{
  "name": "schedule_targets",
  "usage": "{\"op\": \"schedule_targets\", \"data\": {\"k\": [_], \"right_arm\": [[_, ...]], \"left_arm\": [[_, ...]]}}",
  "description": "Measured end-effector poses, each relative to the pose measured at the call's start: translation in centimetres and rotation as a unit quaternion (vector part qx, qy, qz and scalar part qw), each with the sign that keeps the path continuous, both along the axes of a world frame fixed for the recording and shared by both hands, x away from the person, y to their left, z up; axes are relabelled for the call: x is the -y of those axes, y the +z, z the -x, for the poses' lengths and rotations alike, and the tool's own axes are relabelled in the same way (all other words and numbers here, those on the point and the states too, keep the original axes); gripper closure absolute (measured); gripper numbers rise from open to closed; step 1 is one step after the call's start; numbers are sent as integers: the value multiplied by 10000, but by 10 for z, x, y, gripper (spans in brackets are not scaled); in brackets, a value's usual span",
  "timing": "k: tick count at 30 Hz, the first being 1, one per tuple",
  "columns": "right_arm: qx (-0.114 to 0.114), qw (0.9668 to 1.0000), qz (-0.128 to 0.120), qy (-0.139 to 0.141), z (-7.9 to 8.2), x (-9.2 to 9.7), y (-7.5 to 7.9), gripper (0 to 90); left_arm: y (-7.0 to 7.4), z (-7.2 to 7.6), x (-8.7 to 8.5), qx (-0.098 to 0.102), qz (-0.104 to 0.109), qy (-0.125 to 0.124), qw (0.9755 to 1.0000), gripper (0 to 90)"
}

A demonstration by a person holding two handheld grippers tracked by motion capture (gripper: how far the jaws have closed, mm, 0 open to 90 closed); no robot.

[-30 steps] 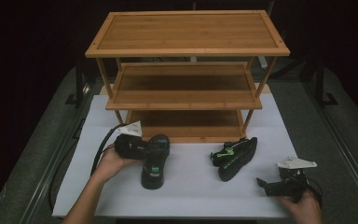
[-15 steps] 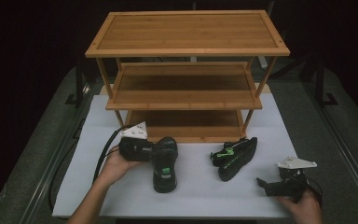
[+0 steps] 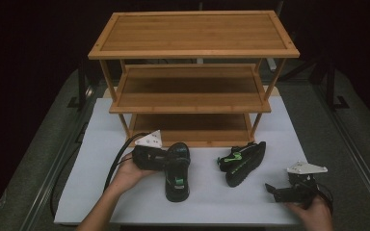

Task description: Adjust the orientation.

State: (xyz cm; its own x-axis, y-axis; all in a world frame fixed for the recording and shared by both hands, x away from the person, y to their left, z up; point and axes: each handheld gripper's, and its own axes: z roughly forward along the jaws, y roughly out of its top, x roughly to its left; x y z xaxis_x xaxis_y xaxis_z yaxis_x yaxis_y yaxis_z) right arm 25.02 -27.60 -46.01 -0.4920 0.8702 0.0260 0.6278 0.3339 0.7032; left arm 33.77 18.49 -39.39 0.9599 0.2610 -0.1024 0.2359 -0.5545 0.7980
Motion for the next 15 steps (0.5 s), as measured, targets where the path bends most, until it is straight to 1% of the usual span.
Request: {"op": "schedule_targets", "data": {"k": [2, 5, 7, 10, 11, 13, 15], "right_arm": [[-1, 10000, 3, -1, 0, 0, 0, 0], [-1, 10000, 2, -1, 0, 0, 0, 0], [0, 10000, 3, -1, 0, 0, 0, 0], [-1, 10000, 2, -1, 0, 0, 0, 0], [0, 10000, 3, -1, 0, 0, 0, 0], [1, 10000, 3, -1, 0, 0, 0, 0], [2, 10000, 4, -1, 0, 0, 0, 0]], "left_arm": [[0, 0, -1, -8, 9, -14, 10000, 705], [1, -1, -3, -60, 120, -19, 9999, 663], [2, -1, -5, -56, 125, 49, 9999, 595], [5, 0, -10, -18, 34, 222, 9997, 466], [5, 0, -12, -6, 13, 311, 9995, 428], [6, 1, -17, 12, -97, 454, 9989, 347], [7, 3, -23, 34, -150, 649, 9978, 255]]}}
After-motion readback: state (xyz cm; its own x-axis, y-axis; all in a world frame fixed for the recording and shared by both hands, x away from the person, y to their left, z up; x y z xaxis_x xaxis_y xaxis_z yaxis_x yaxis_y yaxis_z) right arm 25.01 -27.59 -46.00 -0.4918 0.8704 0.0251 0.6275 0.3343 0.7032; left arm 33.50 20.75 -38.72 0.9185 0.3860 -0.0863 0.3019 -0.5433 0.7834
